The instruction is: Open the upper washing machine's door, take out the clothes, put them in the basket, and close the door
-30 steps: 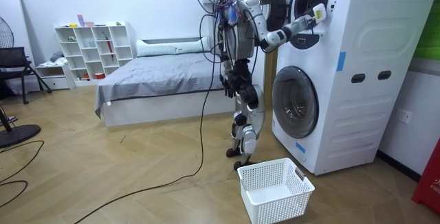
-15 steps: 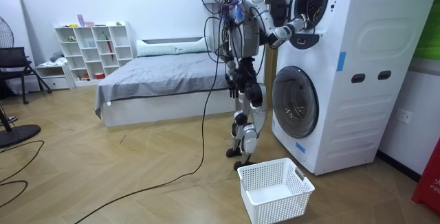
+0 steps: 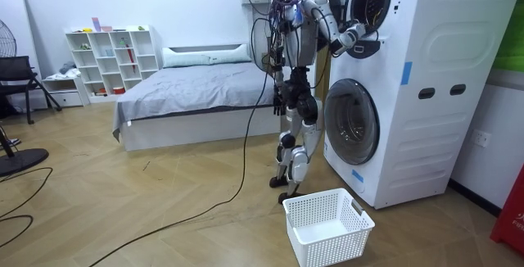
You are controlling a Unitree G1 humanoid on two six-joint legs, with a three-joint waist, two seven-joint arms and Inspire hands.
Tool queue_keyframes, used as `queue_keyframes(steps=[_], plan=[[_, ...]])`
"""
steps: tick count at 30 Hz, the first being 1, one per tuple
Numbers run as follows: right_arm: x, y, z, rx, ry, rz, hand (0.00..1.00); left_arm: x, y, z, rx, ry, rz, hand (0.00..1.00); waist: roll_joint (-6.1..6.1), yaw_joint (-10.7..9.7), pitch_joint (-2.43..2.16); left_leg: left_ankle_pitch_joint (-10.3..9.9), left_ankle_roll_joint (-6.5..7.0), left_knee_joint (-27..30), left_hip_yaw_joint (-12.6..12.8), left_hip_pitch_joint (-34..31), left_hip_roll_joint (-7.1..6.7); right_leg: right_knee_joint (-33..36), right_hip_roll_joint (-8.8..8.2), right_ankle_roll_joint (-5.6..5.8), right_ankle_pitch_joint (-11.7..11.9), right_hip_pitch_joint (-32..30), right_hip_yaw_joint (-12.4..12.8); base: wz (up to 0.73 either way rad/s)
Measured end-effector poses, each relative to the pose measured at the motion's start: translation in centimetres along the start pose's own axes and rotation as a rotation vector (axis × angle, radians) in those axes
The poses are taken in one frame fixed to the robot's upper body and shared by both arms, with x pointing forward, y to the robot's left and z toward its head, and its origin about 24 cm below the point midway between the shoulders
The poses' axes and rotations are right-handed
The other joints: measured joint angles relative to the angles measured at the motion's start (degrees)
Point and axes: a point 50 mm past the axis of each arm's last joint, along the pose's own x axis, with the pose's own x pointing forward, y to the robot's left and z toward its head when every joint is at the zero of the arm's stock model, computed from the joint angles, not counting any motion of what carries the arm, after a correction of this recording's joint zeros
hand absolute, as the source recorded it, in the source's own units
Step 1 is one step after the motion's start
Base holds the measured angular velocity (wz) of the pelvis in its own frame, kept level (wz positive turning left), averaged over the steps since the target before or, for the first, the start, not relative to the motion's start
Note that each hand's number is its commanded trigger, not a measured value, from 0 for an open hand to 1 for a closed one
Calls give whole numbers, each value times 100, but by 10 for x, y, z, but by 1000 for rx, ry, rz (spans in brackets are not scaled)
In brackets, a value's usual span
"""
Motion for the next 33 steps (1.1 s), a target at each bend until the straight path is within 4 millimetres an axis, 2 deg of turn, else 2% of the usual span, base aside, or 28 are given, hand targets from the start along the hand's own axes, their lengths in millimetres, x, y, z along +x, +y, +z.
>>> queue_keyframes(steps=[7, 11, 14, 15, 18, 20, 21, 22, 25, 29, 31, 33], plan=[[0, 0, 1, -1, -2, -2, 0, 0, 1, 4, -4, -9, 29, 0, 7, 65, 5, -18, 30, -12, 5, -4, -30, -29, 8, -19, 1, 3, 34, 0], [1, -2, 3, 1, -21, -42, 0, -1, -1, -3, -4, 8, 23, 0, 10, 47, 9, -29, 48, 4, 9, 38, -29, -42, 6, -11, -3, 82, 66, -2], [0, -8, 14, -23, -65, -90, 0, -2, -6, -8, -6, 18, 12, 0, 18, 11, 13, -36, 57, 17, -35, 35, -35, -42, 2, 8, -20, 96, 58, 9], [0, -12, 20, -37, -91, -124, 0, -2, -9, -8, -8, 15, 6, 0, 26, -64, 19, -42, 65, 48, -65, -10, -37, -46, -2, 13, -23, 89, 33, 23], [1, -21, 37, -91, -156, -189, 0, -4, -15, -8, -16, 9, -9, 0, 110, -157, 53, -56, 82, 98, -82, -70, -41, -70, -14, 28, -17, 84, -30, 12], [-2, -23, 45, -130, -181, -232, 0, -4, -18, -8, -20, 9, -16, 0, 189, -159, 33, -61, 88, 107, -119, -88, -52, -98, -20, 36, -11, 83, -34, 0], [-3, -23, 49, -156, -199, -257, 0, -4, -20, -9, -21, 10, -19, 0, 245, -165, 13, -61, 89, 106, -131, -89, -63, -101, -34, 37, -11, 85, -57, 0], [-4, -24, 53, -168, -214, -281, 0, -5, -22, -13, -23, 19, -23, 0, 265, -186, -26, -60, 90, 104, -135, -85, -77, -102, -51, 38, -12, 91, -105, 0], [-9, -30, 59, -184, -239, -341, 0, -5, -21, -13, -31, 18, -17, 0, 313, -243, -41, -58, 91, 101, -139, -54, -83, -100, -60, 38, -12, 99, -117, 1], [-16, -40, 63, -208, -248, -456, 0, -6, -18, -16, -60, 22, 19, 0, 238, -306, -50, -58, 91, 22, -140, 31, -65, -99, -49, 29, -18, 132, -106, -3], [-21, -46, 65, -215, -257, -510, 0, -6, -17, -15, -63, 14, 30, 0, 131, -359, 2, -58, 91, 21, -140, 66, -67, -113, -49, 30, -19, 177, -108, 0], [-23, -48, 66, -218, -268, -543, 0, -6, -18, -14, -64, 8, 31, 0, 58, -395, -3, -59, 91, 22, -139, 65, -72, -122, -52, 36, -24, 179, -100, 0]])
